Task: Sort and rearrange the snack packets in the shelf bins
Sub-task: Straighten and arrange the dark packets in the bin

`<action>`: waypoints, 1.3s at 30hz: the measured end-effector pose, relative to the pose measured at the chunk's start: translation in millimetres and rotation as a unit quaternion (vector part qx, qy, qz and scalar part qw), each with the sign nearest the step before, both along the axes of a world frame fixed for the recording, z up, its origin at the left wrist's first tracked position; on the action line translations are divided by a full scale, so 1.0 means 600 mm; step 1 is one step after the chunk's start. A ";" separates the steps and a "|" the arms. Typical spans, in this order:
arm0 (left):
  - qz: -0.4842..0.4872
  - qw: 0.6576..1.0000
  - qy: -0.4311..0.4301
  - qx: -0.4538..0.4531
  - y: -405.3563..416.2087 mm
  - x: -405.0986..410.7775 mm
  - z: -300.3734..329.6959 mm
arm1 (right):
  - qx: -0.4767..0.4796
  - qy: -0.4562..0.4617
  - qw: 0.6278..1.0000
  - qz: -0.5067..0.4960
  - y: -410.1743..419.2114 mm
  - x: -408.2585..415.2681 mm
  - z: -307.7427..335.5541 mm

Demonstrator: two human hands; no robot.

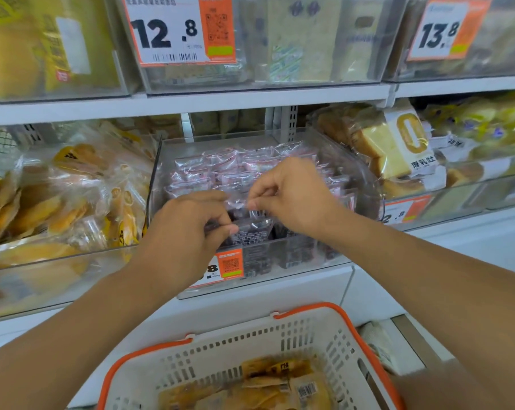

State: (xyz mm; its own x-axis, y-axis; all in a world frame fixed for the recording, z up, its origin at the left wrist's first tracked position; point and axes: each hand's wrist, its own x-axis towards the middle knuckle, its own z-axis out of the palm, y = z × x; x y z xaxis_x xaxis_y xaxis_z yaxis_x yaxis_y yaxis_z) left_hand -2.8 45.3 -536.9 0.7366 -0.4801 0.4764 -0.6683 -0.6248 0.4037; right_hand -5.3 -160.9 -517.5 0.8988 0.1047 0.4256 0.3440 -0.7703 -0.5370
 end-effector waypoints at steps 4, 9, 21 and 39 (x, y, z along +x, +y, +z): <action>0.023 1.000 -0.004 0.019 -0.004 -0.003 -0.001 | -0.067 0.086 0.994 0.018 0.001 0.003 0.014; 0.041 0.995 -0.082 0.028 -0.005 -0.027 0.005 | -0.117 -0.018 0.993 -0.017 -0.018 -0.042 0.042; 0.056 0.967 -0.114 0.220 0.039 -0.025 0.004 | -0.368 0.096 0.925 -0.003 -0.021 -0.076 0.023; 0.076 0.955 -0.127 0.258 0.049 -0.029 -0.009 | -0.480 0.049 0.873 -0.072 0.029 -0.050 0.020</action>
State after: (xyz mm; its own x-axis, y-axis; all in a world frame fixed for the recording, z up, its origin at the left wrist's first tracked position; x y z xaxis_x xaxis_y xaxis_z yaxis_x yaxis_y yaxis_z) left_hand -20.3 74.9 -542.2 0.7082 -0.5965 0.3776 -0.5898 -0.7939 -0.1479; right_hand -35.4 -143.7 -505.2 0.9593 0.2537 0.1239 0.1954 -0.9134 0.3572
